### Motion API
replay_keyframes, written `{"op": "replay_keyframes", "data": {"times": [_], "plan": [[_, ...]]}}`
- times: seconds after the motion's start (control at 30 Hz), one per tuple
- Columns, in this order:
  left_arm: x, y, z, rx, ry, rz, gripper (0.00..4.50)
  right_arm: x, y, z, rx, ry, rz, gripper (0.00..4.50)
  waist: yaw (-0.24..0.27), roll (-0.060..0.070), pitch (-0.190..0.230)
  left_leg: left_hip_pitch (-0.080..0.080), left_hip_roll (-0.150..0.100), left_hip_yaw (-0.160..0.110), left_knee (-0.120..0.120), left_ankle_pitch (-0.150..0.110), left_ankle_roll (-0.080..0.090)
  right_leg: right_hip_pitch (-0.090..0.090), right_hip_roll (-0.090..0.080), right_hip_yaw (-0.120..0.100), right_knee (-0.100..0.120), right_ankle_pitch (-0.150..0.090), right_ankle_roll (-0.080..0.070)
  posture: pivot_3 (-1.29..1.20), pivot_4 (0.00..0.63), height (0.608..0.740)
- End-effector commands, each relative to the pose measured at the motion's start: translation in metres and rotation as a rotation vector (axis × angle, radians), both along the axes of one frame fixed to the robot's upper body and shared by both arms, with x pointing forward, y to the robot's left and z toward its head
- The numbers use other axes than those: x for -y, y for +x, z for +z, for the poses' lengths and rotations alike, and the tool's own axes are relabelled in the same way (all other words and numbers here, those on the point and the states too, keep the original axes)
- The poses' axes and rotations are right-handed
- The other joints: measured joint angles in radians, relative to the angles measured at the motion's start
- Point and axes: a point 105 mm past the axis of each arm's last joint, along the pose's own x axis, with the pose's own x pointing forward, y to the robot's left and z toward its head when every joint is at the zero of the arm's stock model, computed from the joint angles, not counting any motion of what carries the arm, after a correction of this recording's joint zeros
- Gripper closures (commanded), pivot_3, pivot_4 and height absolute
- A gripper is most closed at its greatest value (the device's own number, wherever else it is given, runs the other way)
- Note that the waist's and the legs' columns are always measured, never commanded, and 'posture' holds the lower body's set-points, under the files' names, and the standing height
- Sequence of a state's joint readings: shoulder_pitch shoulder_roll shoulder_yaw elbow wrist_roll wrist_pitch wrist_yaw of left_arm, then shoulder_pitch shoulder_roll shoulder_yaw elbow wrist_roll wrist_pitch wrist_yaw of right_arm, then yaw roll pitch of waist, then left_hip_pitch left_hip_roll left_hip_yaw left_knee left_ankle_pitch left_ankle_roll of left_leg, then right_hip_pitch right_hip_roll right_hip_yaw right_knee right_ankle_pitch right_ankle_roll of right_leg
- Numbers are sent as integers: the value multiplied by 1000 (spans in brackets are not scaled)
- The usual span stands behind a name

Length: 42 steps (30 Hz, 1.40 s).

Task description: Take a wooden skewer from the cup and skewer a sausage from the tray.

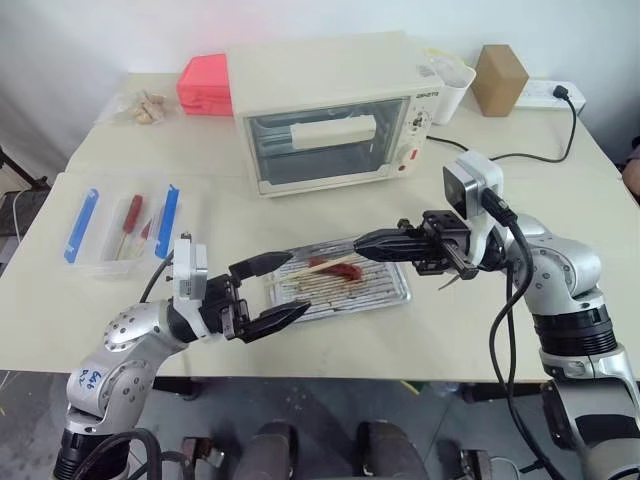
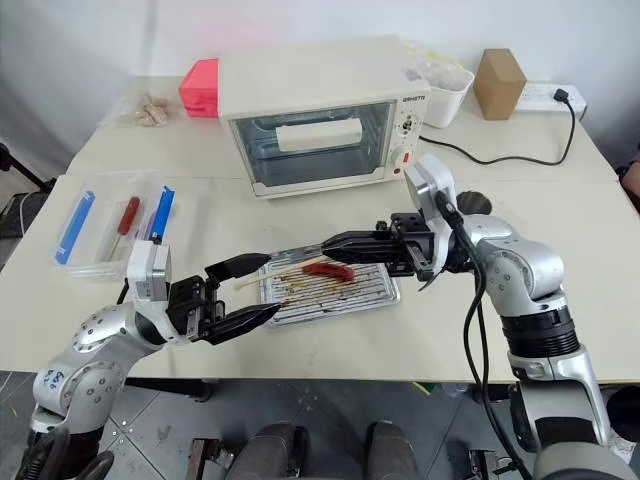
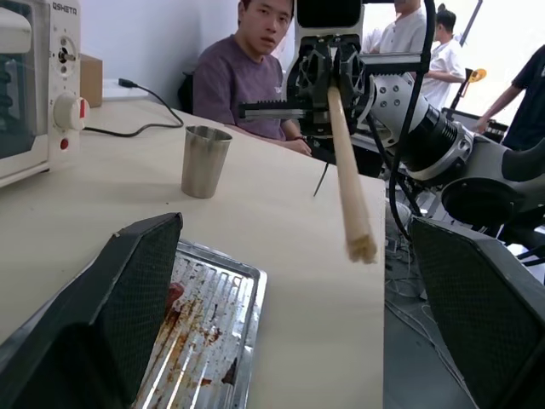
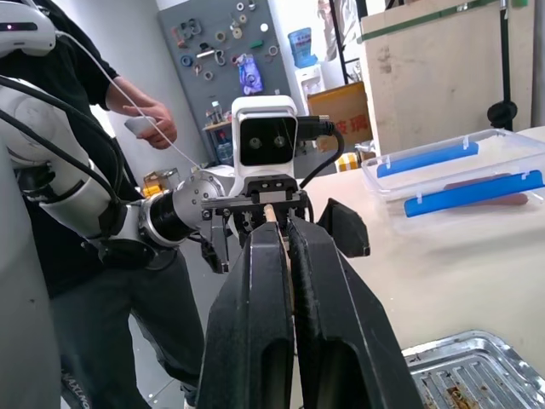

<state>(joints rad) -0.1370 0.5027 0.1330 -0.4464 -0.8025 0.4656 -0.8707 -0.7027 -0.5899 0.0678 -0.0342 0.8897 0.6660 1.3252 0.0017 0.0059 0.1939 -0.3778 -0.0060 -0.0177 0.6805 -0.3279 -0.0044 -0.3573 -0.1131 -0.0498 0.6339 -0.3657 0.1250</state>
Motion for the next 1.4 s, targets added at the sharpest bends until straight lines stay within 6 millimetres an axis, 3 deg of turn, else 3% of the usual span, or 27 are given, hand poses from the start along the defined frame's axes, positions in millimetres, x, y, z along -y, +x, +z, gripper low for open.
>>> {"op": "replay_keyframes", "data": {"times": [0.03, 0.2, 0.3, 0.63, 0.9, 1.3, 1.4], "plan": [[6, -3, 7, 13, -30, -45, 0, 3, -3, 1, 13, 5, -6, 4460, -1, 0, 0, 0, 0, 0, 0, 0, 0, 0, 0, 0, 0, 0, 0, 0, 150, 740], [9, -5, 11, 15, -36, -58, 0, 6, 3, -8, -1, -14, -38, 4460, -4, 0, 0, 0, 0, 0, 0, 0, 0, 0, 0, 0, 0, 0, 0, 0, 150, 740], [9, -5, 10, 9, -35, -64, 525, 5, 2, -10, -2, -13, -37, 4500, -4, 0, 0, 0, 0, 0, -1, 0, 0, 0, 0, 0, 0, 0, 0, 0, 150, 740], [11, -7, 2, -24, -19, -68, 3354, 4, 2, -7, -9, 1, -30, 4500, -3, 0, 0, 0, 0, 0, 0, 0, 0, 0, 0, 0, -1, 0, 0, 0, 150, 740], [12, -6, -3, -97, -23, -69, 3354, 4, 0, -3, -26, 17, -14, 4500, -3, 0, 0, 0, 0, 0, -1, 0, 0, 0, 0, 1, -1, 0, 0, 0, 150, 740], [11, -5, 2, -72, -46, -71, 3354, 4, -1, -6, -34, 4, -9, 4500, -3, 0, 0, 0, 0, 0, -1, 0, 0, 0, 0, 1, -5, 0, 0, 0, 150, 740], [11, -6, 0, -74, -39, -75, 3893, 5, -1, -7, -35, 2, -10, 4500, -3, 0, 0, 0, 0, 0, -1, 0, 0, 0, 0, 1, -5, 0, 0, 0, 150, 740]]}}
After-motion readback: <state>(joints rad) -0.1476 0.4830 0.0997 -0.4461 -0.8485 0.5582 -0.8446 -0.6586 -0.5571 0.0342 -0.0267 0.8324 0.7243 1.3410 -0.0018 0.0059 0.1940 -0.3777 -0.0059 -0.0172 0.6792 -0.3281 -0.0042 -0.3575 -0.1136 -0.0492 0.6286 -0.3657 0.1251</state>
